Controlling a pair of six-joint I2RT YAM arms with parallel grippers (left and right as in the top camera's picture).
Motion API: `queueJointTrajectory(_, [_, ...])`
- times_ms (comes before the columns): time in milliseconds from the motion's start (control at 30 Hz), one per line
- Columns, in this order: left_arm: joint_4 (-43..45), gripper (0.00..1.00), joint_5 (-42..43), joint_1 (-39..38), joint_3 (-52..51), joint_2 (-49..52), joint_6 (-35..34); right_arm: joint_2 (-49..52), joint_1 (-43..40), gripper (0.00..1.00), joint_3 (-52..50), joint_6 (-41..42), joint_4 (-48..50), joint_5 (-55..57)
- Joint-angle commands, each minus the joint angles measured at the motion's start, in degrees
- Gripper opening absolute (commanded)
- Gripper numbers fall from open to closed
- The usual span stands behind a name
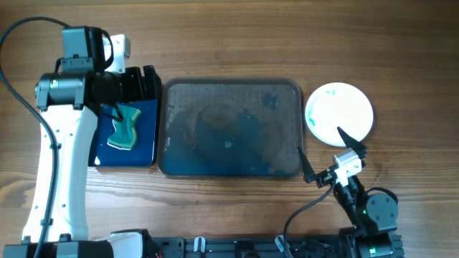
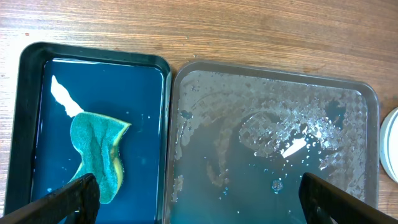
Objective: Clean dirty plates on tray and stack at the side
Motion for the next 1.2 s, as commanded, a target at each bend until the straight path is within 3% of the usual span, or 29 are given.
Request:
queueJointTrajectory(0, [-0.02,1.0,0.68,0.04,0.17,0.22,-0.52,-0.87,-0.35,1.0,-0.07,0.17,0.11,-1.11])
queueJointTrajectory(133, [-0.07,1.0,-6.05,0.07,0.17,0.22,0.09,-0.83,-0.35,1.0,-0.07,0.15,0.11,-1.14])
queueJointTrajectory(400, [-0.22,1.0,-6.84,0.02,0.11,-3.5,0.09,-0.83,-0.35,1.0,-0.07,0.17,0.11,-1.11])
queueJointTrajectory(700, [-1.22,1.0,-6.84,0.02,-3.08,-26.69,-0.17,-0.83,-0.35,1.0,-0.07,0.17,0.13,-1.14])
queueJointTrajectory(967, [16.74,1.0,-6.56,0.0,-28.94,-58.47,0.09,-0.83,-0.35,1.0,-0.07,0.2,0.11,-1.11])
queueJointTrajectory(1167, [33.22,1.0,-4.09,0.04,-52.43,-74.03,0.07,-0.83,-0.35,1.0,-0.07,0.15,0.11,-1.11])
